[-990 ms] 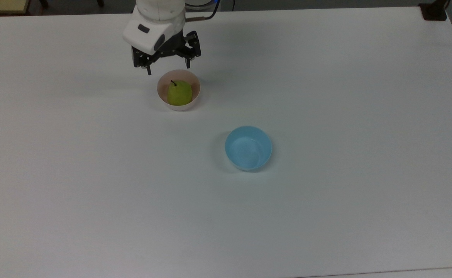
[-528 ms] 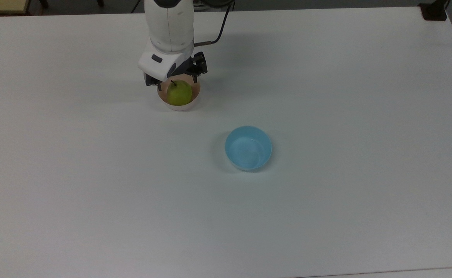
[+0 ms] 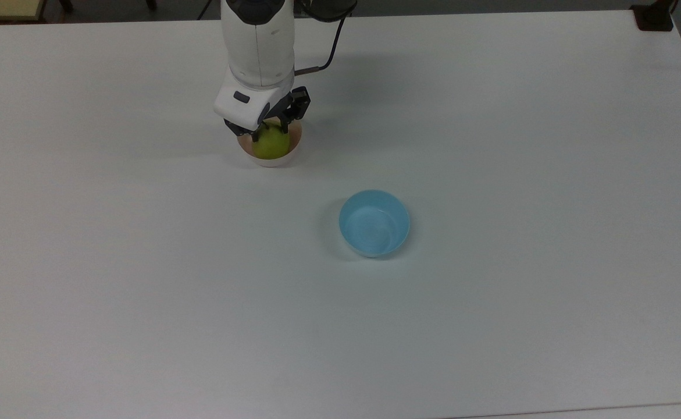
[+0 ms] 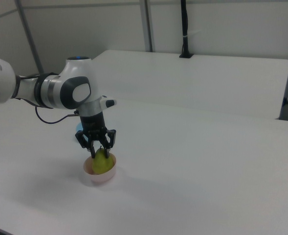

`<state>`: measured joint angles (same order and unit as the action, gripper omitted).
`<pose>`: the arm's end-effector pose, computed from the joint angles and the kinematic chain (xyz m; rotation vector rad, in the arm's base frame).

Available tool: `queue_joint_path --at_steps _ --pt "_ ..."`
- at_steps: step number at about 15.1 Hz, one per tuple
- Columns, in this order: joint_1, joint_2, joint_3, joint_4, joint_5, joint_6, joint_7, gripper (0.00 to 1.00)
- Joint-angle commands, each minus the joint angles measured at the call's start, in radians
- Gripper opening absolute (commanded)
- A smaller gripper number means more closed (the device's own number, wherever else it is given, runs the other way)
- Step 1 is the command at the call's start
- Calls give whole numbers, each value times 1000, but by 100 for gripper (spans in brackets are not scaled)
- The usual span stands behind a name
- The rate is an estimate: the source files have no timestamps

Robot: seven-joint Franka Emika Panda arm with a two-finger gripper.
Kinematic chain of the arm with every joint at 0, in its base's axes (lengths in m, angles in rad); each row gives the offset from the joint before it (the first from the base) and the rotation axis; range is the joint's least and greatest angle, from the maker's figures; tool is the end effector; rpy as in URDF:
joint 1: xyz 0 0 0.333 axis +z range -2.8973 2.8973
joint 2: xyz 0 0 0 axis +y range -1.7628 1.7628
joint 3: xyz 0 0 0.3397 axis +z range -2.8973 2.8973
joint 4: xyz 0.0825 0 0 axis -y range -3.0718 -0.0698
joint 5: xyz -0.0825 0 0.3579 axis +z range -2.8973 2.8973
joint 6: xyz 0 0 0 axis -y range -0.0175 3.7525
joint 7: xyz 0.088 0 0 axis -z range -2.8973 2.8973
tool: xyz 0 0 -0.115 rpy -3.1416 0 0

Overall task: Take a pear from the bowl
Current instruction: 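Lower the gripper around the pear and close on its neck, then lift the pear up out of the pink bowl and carry it aside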

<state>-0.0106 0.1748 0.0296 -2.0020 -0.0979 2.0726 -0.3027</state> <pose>0.5572 0.0043 0.3938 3.0206 0.5701 -0.1753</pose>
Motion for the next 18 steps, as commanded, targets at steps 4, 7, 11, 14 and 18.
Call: queue_joint_path --at_steps 4,7,11,14,18 --pt "8 -9 -4 -49 -17 75 -16 0" --pt "9 -41 -2 -49 -17 46 -16 0" --pt "9 -127 0 -34 -13 -43 -18 0" --pt "6 -149 0 23 -8 -113 -19 0" --pt "-41 -176 -8 106 7 -158 -70 0"
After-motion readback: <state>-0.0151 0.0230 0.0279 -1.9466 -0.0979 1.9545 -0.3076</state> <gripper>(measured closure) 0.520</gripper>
